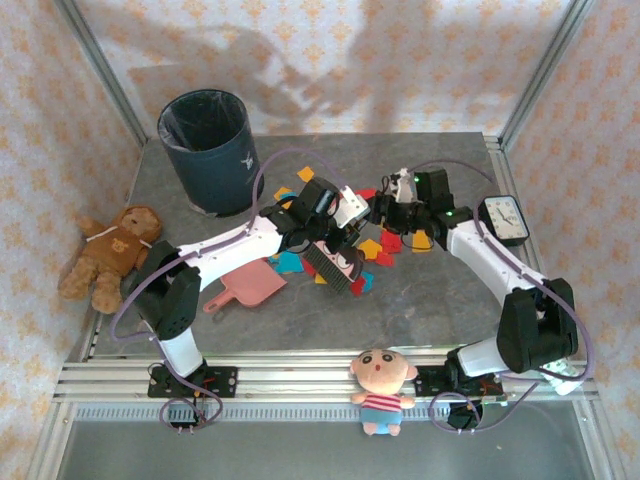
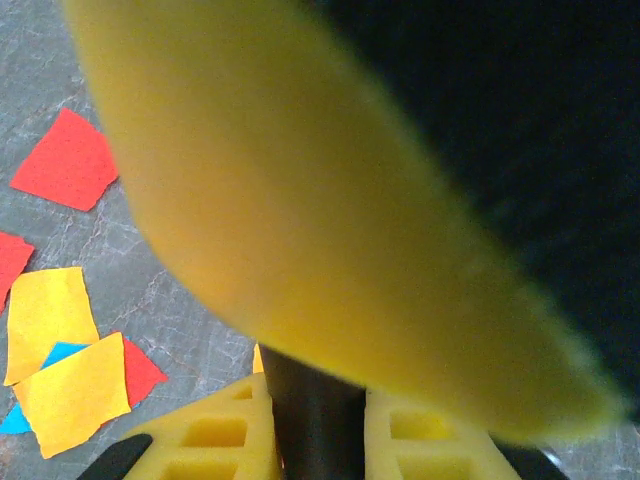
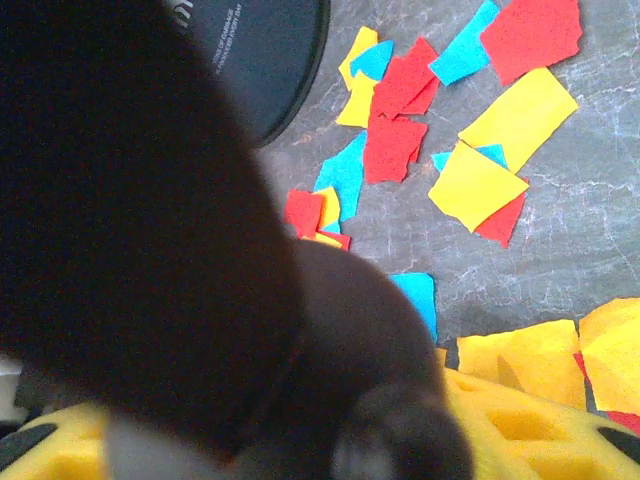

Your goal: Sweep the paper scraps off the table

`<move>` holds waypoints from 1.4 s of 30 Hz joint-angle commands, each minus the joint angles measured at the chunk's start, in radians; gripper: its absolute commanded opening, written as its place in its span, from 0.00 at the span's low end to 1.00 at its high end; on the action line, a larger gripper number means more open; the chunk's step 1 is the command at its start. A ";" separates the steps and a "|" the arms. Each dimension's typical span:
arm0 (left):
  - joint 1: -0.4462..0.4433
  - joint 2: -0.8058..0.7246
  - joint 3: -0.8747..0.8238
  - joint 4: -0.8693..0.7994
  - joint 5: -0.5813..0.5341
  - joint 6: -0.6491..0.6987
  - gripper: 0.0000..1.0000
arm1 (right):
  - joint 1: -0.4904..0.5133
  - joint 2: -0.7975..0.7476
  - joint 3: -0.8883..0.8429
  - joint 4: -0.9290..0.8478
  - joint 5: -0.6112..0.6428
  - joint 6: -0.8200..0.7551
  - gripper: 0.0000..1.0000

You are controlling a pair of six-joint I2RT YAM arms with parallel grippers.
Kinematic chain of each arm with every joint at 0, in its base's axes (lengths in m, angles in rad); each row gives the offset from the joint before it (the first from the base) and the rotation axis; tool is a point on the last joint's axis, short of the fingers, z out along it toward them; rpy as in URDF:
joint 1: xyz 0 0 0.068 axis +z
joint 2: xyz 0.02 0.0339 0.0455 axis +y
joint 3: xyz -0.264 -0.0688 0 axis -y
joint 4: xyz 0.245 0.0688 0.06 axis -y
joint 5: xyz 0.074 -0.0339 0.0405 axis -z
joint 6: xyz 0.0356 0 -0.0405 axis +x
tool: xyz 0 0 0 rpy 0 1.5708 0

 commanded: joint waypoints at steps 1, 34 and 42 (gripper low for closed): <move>-0.003 -0.034 0.018 0.026 0.031 0.019 0.19 | 0.009 0.016 0.037 0.023 -0.003 -0.010 0.52; 0.014 -0.074 -0.007 -0.048 -0.004 -0.005 0.46 | 0.013 -0.075 -0.030 0.122 0.139 0.037 0.00; 0.063 -0.204 -0.066 -0.194 -0.104 -0.013 0.48 | -0.072 -0.121 -0.037 0.100 0.126 0.039 0.00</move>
